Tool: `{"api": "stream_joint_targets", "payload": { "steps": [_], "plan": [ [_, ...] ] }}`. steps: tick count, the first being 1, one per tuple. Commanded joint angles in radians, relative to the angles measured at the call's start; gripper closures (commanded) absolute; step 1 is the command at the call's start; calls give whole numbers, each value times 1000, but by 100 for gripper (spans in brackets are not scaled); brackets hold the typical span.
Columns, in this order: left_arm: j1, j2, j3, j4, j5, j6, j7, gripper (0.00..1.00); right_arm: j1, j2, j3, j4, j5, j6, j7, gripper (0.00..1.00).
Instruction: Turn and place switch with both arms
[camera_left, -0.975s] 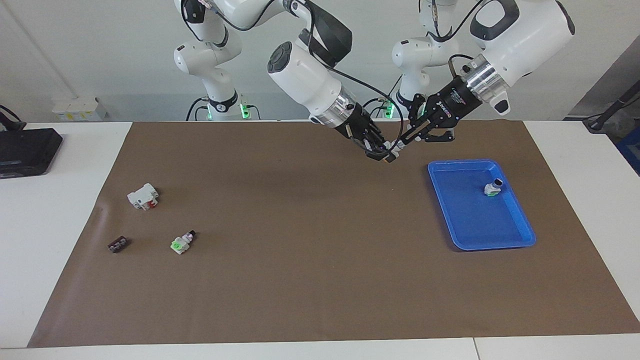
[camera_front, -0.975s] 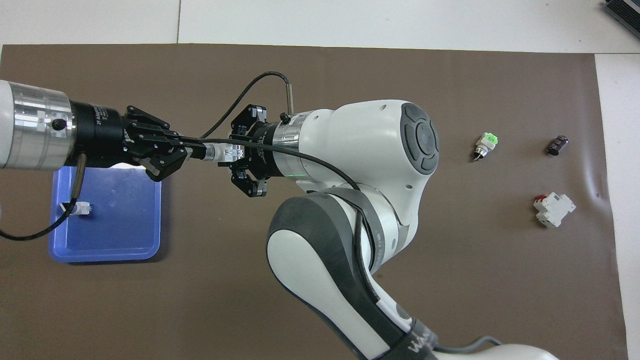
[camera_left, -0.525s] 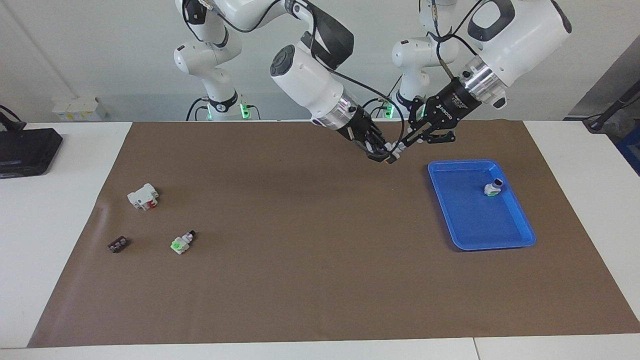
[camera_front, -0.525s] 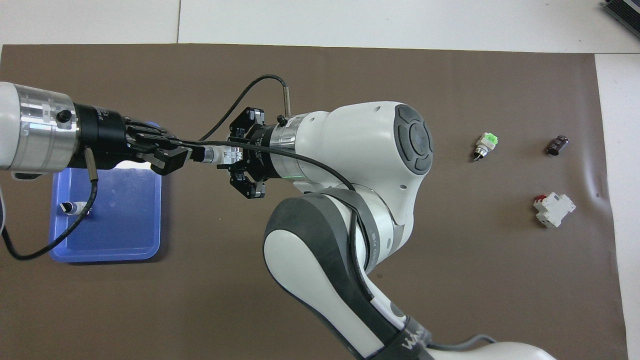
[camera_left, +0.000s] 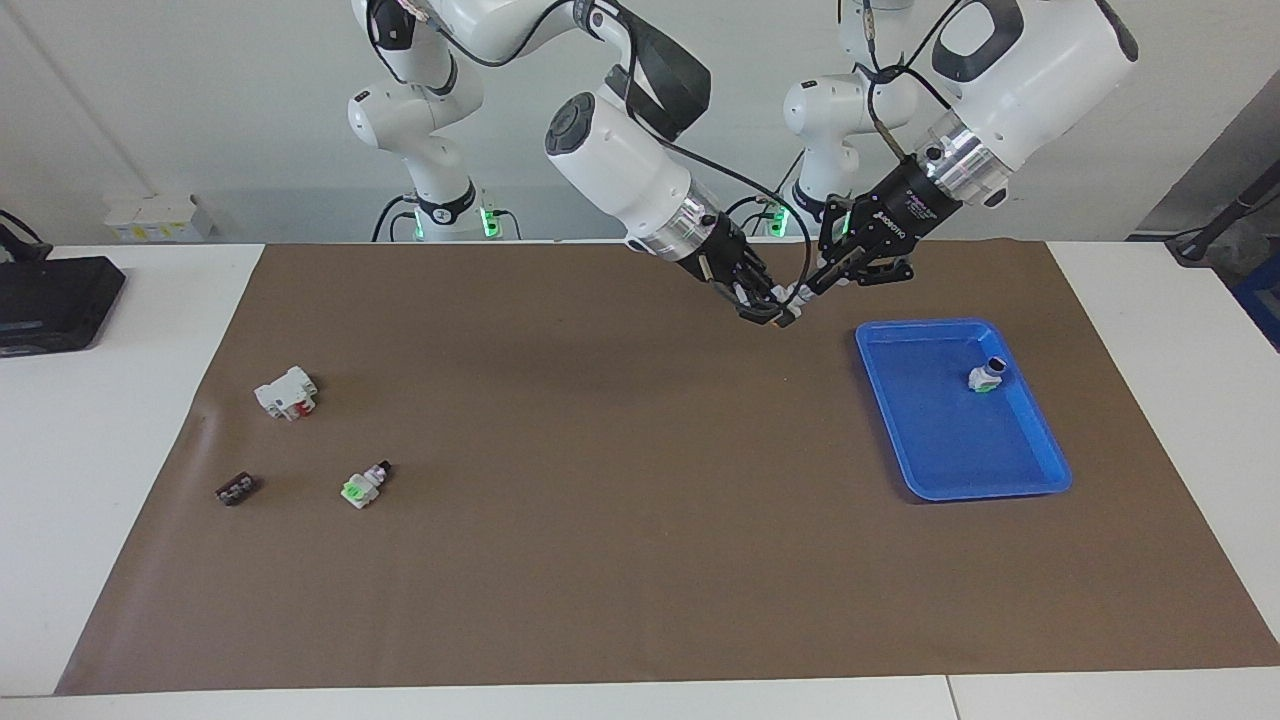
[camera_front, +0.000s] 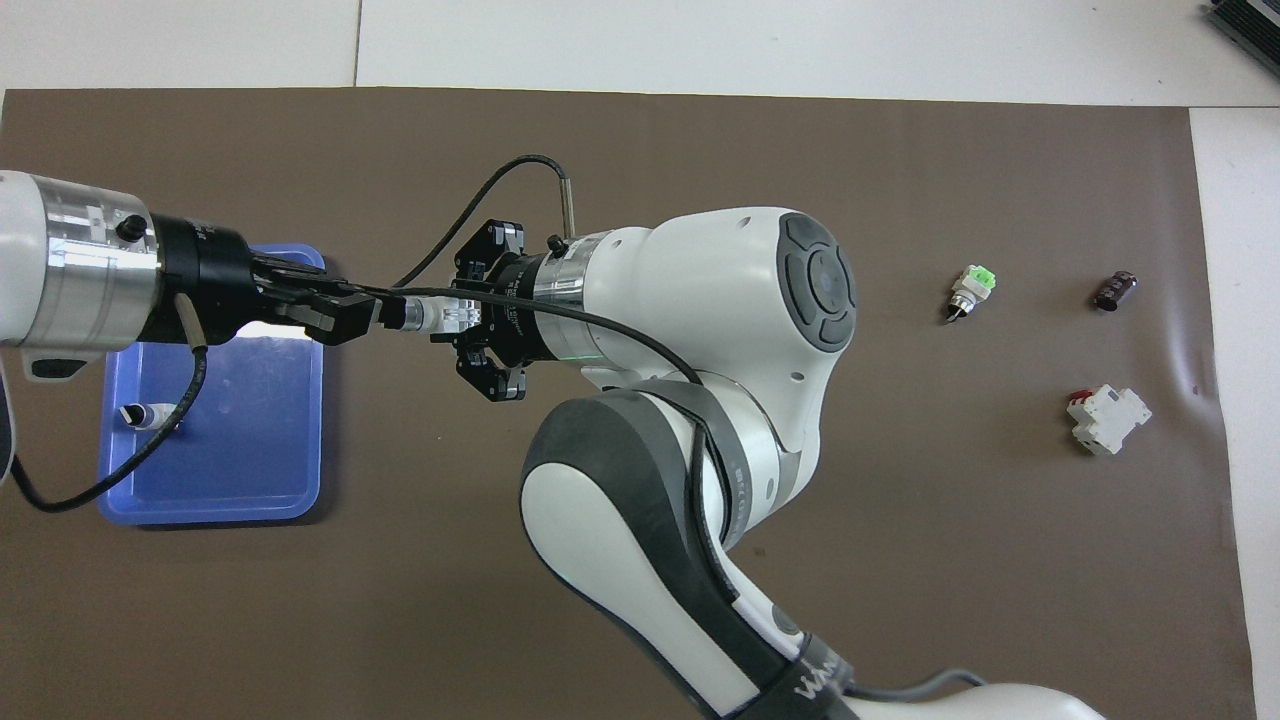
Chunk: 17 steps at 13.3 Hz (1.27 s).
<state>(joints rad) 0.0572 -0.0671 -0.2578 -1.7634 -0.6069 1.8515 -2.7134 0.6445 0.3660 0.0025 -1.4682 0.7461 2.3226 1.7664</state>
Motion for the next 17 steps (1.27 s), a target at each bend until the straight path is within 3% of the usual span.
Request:
{"api": "stream_joint_targets", "payload": {
  "steps": [1, 14, 15, 16, 17],
  "plan": [
    [26, -5, 23, -56, 108, 78, -6, 100, -20, -53, -4, -9, -19, -35, 22, 100],
    [19, -5, 22, -56, 139, 89, 26, 100, -20, -53, -4, -9, -19, -37, 19, 100],
    [19, -5, 22, -56, 139, 89, 26, 100, -25, -53, -4, -9, -20, -37, 18, 30],
    [19, -5, 22, -56, 141, 89, 26, 100, -19, -56, -7, -9, -45, -37, 11, 0],
    [19, -5, 22, -56, 141, 89, 26, 100, -19, -56, -4, -9, -83, -37, 10, 0]
  ]
}}
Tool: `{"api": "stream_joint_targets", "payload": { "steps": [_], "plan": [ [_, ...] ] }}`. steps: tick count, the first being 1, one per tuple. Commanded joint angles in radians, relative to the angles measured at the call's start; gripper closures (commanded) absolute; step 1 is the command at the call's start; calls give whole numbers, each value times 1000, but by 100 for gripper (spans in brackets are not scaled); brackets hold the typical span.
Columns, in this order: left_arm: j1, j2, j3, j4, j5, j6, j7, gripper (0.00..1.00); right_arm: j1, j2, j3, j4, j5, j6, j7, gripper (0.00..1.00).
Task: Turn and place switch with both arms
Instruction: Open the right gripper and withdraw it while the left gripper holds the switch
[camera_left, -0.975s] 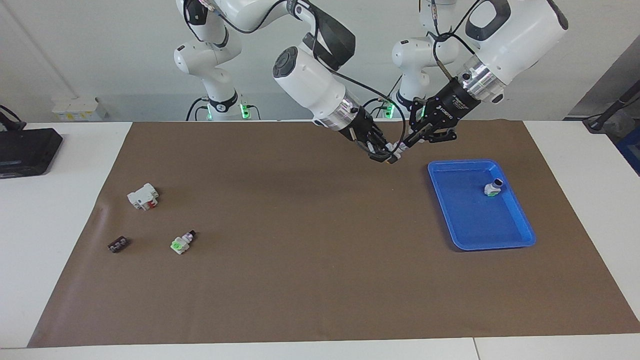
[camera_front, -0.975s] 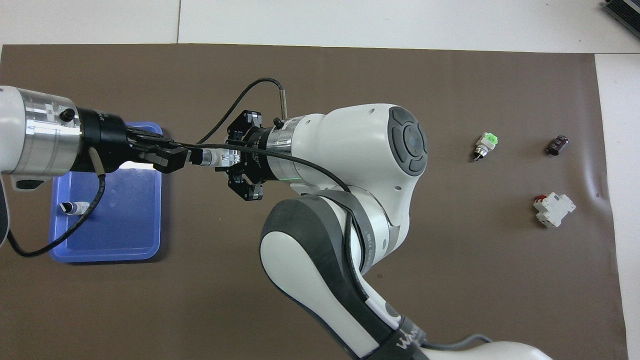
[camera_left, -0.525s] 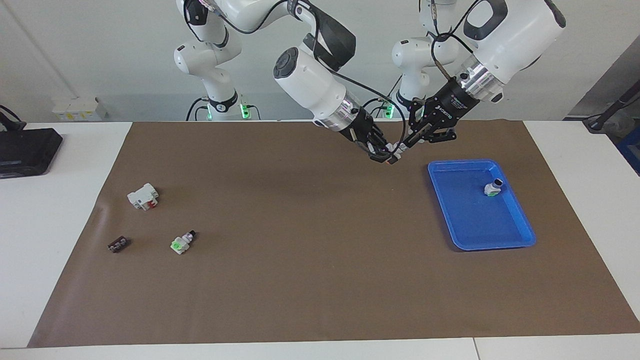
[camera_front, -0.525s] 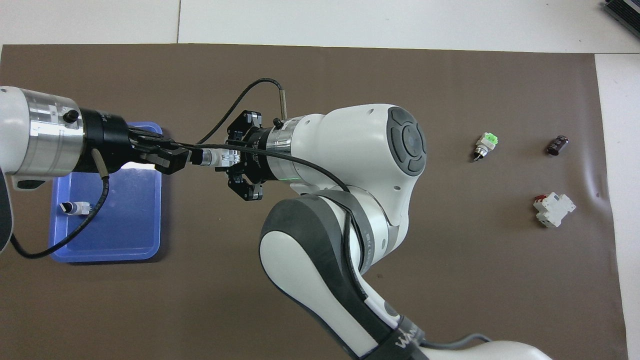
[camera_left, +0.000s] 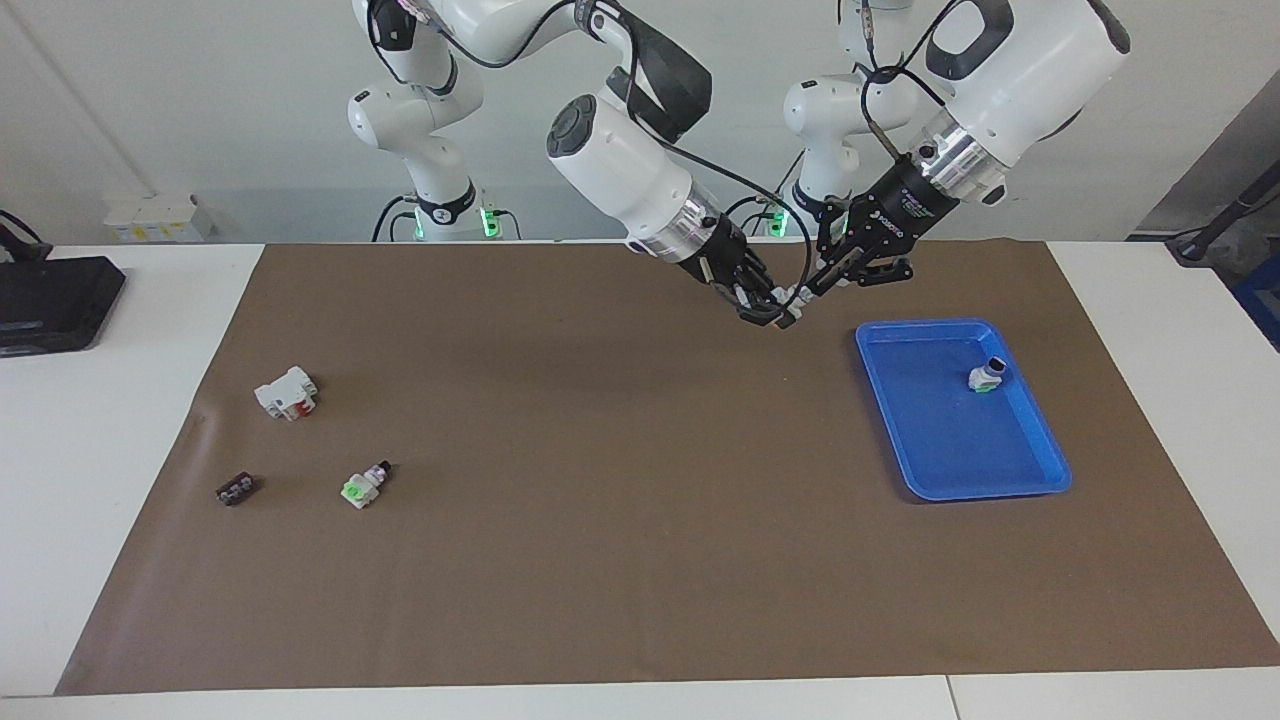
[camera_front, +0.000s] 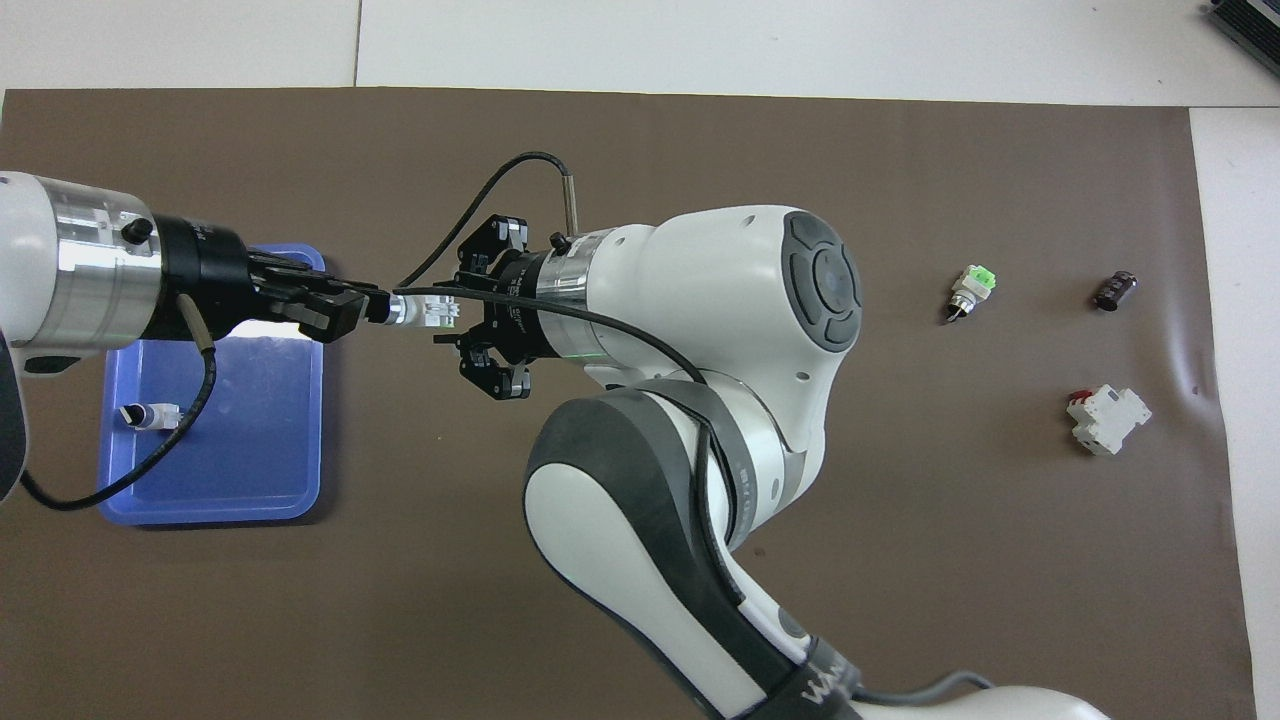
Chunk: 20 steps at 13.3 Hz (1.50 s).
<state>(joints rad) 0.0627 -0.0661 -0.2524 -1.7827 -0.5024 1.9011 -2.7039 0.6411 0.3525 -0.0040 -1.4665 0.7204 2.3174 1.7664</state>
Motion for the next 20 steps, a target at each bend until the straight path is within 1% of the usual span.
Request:
{"api": "stream_joint_targets", "payload": {
  "steps": [1, 3, 5, 7, 9, 10, 12, 14, 16, 17, 18, 20],
  "plan": [
    [14, -6, 16, -37, 36, 39, 16, 100, -14, -44, 4, -11, -73, -33, 10, 0],
    [14, -6, 16, -37, 45, 39, 27, 100, -15, -46, 2, -15, -78, -41, 5, 0],
    [11, -6, 16, -38, 91, 47, 47, 100, -32, -58, -2, -23, -133, -52, -22, 0],
    [17, -21, 16, -84, 128, 76, 137, 100, -63, -96, -4, -61, -198, -76, -100, 0],
    [40, -43, 21, -136, 130, 102, 260, 100, -118, -139, -5, -106, -263, -134, -215, 0],
    [66, -47, 21, -152, 146, 116, 323, 100, -158, -153, -5, -112, -291, -171, -275, 0],
    [86, -49, 21, -173, 204, 133, 462, 100, -236, -167, -5, -110, -338, -229, -397, 0],
    [120, -49, 21, -191, 252, 173, 609, 100, -314, -172, -5, -110, -396, -291, -563, 0],
    [167, -50, 21, -219, 257, 197, 795, 100, -395, -176, -5, -110, -468, -351, -762, 0],
    [173, -49, 21, -233, 258, 223, 902, 100, -426, -178, -5, -110, -482, -377, -853, 0],
    [181, -47, 21, -253, 272, 258, 991, 100, -451, -184, -5, -110, -501, -401, -922, 0],
    [203, -34, 21, -288, 288, 323, 1103, 100, -492, -198, -5, -110, -594, -433, -1040, 0]
  ]
}}
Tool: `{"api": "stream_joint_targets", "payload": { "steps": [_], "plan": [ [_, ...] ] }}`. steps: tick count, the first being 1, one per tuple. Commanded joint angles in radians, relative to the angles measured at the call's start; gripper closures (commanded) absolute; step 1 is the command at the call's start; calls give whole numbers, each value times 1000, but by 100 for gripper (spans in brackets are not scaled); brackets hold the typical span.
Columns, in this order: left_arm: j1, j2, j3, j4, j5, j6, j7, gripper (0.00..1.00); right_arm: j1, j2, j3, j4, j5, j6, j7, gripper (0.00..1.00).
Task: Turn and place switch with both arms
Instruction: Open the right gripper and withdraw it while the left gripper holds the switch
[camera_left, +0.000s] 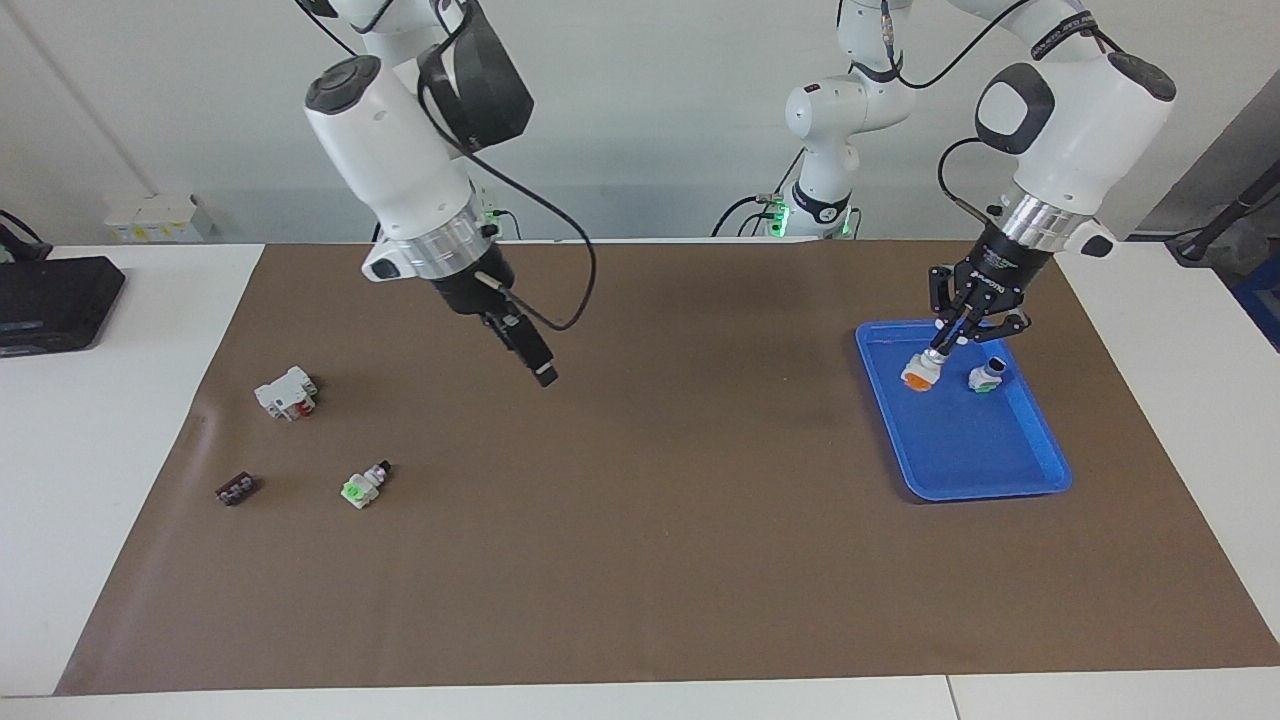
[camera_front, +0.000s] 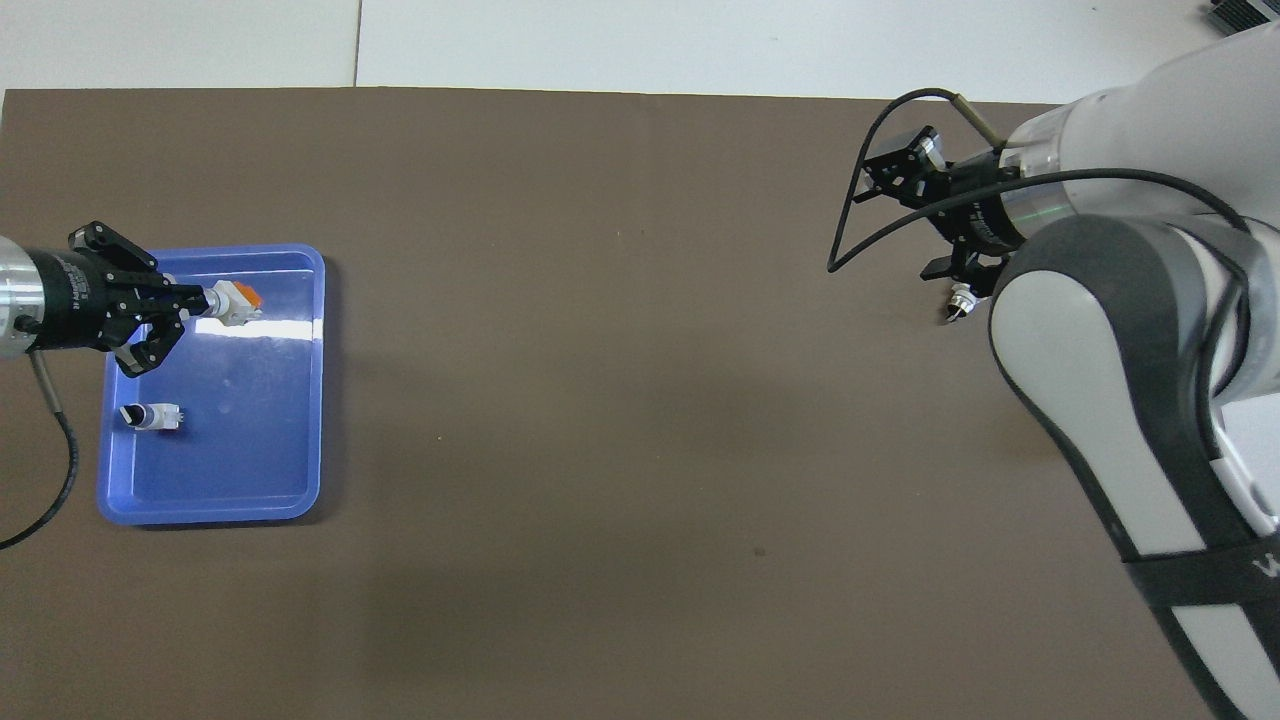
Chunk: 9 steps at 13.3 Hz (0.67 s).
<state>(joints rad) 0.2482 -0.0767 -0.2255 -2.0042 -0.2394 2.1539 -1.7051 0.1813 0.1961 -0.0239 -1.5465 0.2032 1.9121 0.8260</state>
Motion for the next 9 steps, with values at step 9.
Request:
{"api": "stream_joint_targets", "payload": {
  "steps": [9],
  "plan": [
    [56, 104, -6, -97, 72, 196, 719, 100, -134, -176, 10, 25, -255, -310, -493, 0]
  ]
}}
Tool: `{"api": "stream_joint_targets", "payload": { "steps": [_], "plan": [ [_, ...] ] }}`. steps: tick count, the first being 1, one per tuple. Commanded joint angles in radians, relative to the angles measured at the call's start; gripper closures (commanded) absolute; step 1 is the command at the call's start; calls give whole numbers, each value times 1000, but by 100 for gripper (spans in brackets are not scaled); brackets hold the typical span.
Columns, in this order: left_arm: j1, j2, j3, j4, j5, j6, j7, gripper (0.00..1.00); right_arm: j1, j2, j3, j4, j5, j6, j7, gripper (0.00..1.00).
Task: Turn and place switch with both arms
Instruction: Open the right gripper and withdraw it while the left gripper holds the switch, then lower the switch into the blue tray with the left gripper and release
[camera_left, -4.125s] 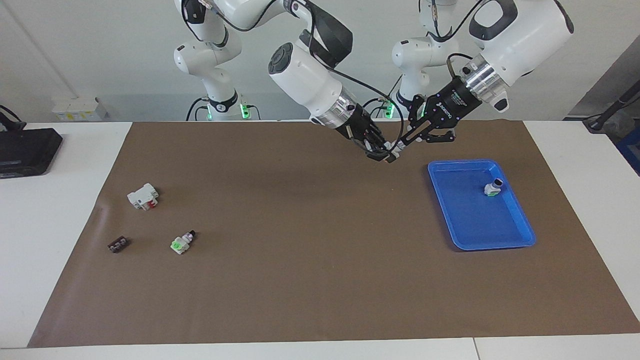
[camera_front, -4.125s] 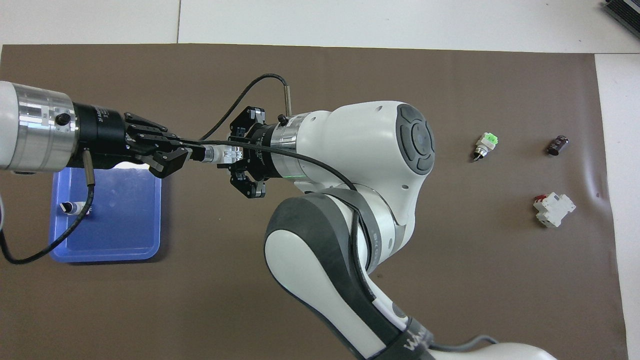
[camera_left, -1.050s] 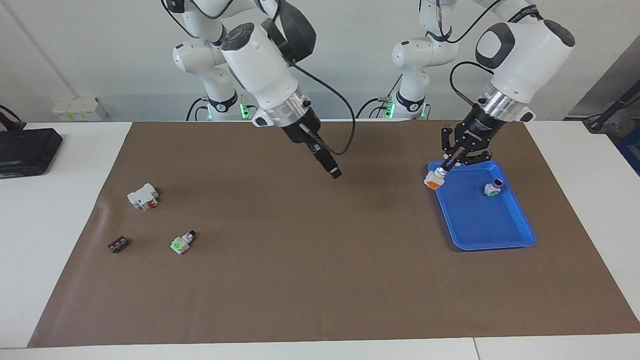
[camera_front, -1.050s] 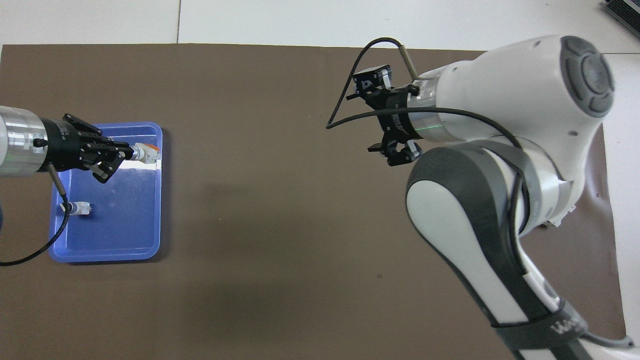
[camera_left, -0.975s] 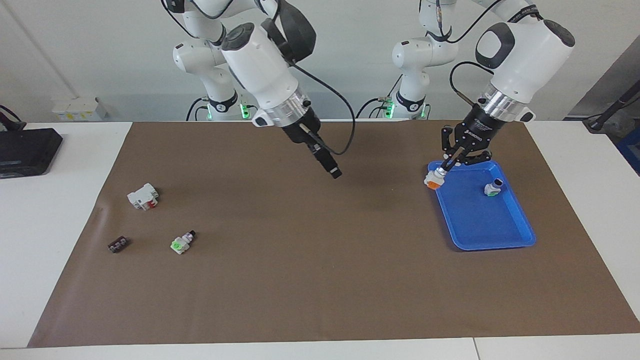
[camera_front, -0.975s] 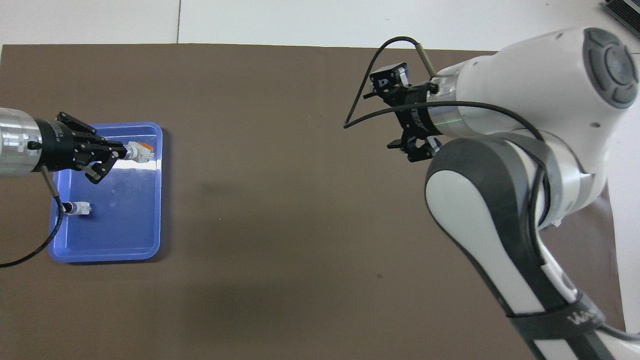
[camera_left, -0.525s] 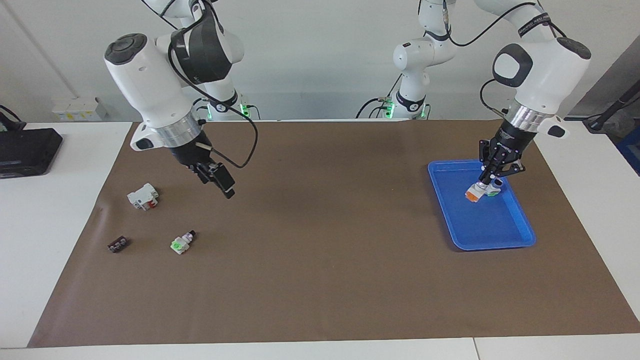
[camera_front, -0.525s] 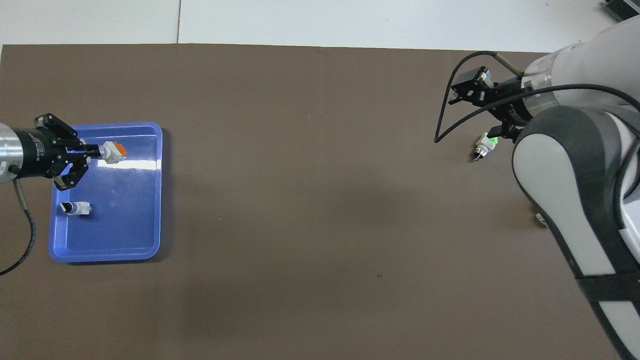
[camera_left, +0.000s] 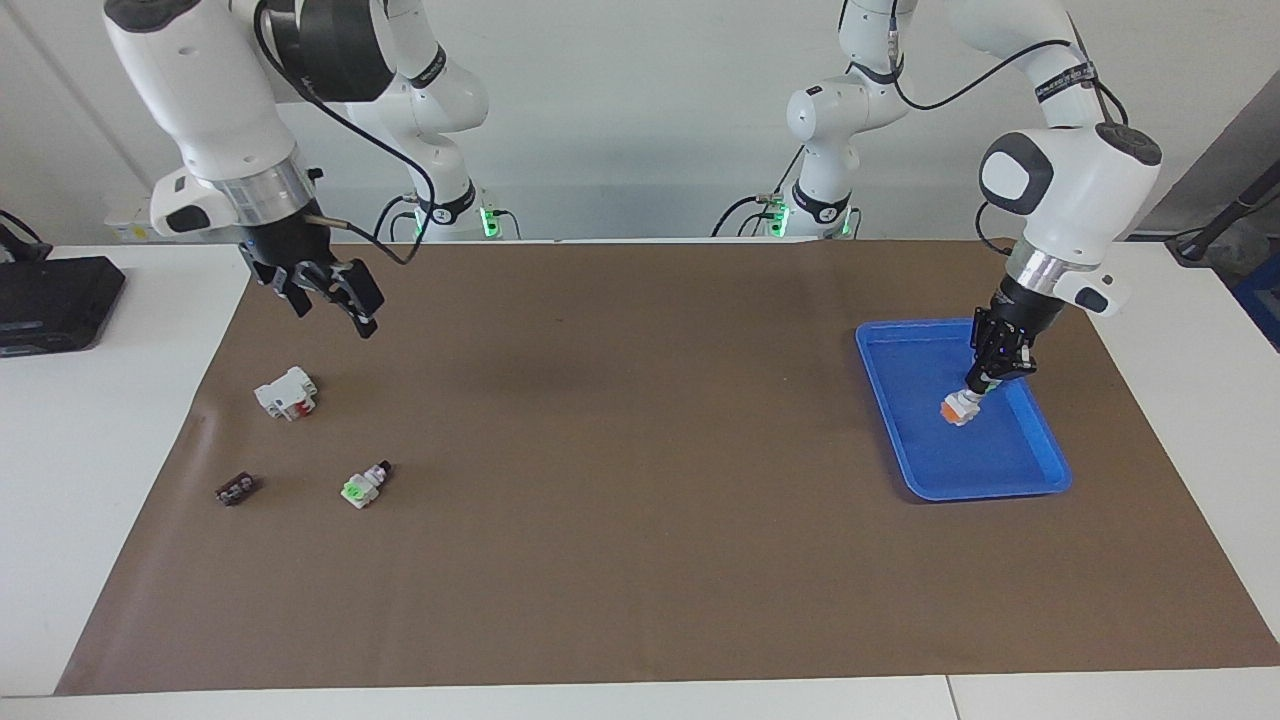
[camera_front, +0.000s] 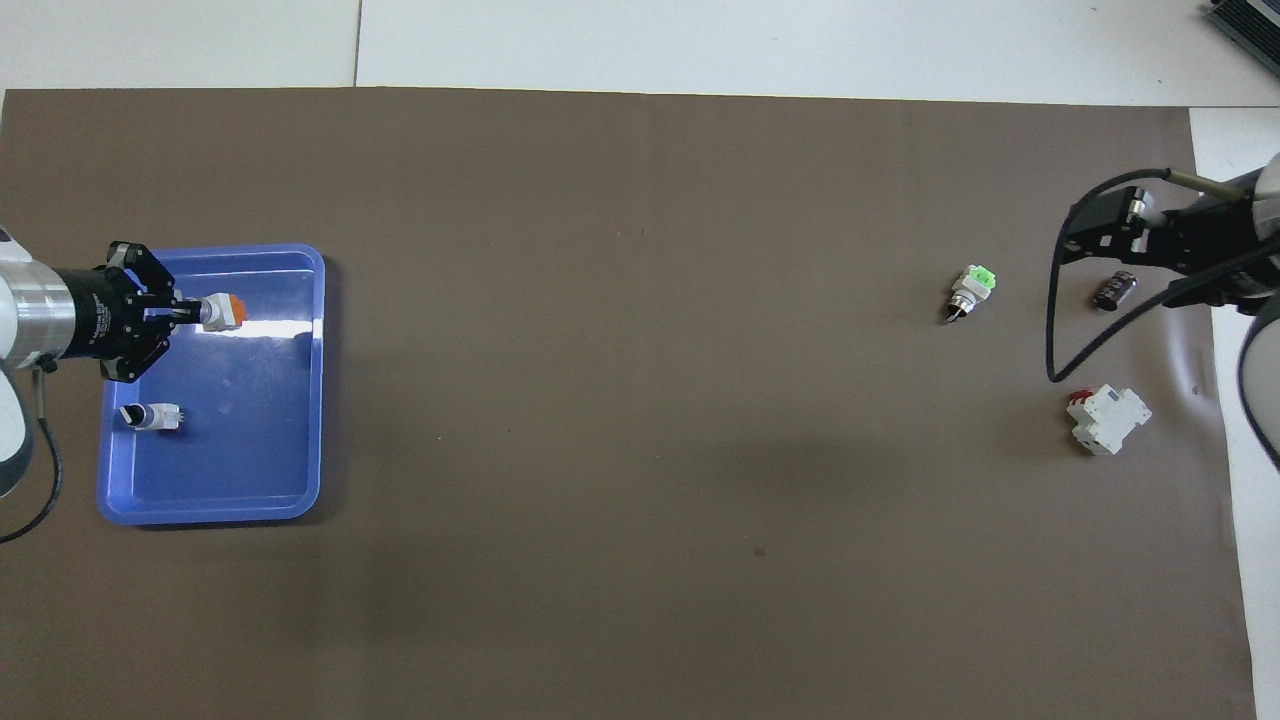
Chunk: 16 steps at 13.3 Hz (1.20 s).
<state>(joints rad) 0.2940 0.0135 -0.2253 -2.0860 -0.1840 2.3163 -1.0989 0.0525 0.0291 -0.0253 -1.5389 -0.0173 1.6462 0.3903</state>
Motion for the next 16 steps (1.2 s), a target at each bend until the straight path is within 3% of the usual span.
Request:
{"api": "stream_joint_targets", "payload": {
  "steps": [1, 3, 5, 6, 8, 13, 16],
  "plan": [
    [13, 13, -3, -26, 17, 35, 199, 100, -8, -8, 13, 34, -33, -86, -95, 0],
    [31, 16, -5, -46, 17, 34, 366, 100, -26, -8, 7, 37, -12, -121, -131, 0],
    [33, 16, -3, -61, 17, 29, 468, 100, -69, -12, 5, 22, -7, -115, -281, 0],
    [33, 11, -2, -77, 17, 25, 508, 100, -80, -52, 4, -45, -7, -117, -328, 0],
    [33, 2, -2, -97, 18, 20, 568, 100, -69, -98, 5, -122, -10, -95, -318, 0],
    [11, 6, -5, -80, 18, -1, 608, 100, -66, -114, 16, -147, -4, -100, -189, 0],
    [-19, 26, -6, -2, 18, -73, 631, 100, -56, -104, 13, -124, -6, -97, -212, 0]
  ]
}}
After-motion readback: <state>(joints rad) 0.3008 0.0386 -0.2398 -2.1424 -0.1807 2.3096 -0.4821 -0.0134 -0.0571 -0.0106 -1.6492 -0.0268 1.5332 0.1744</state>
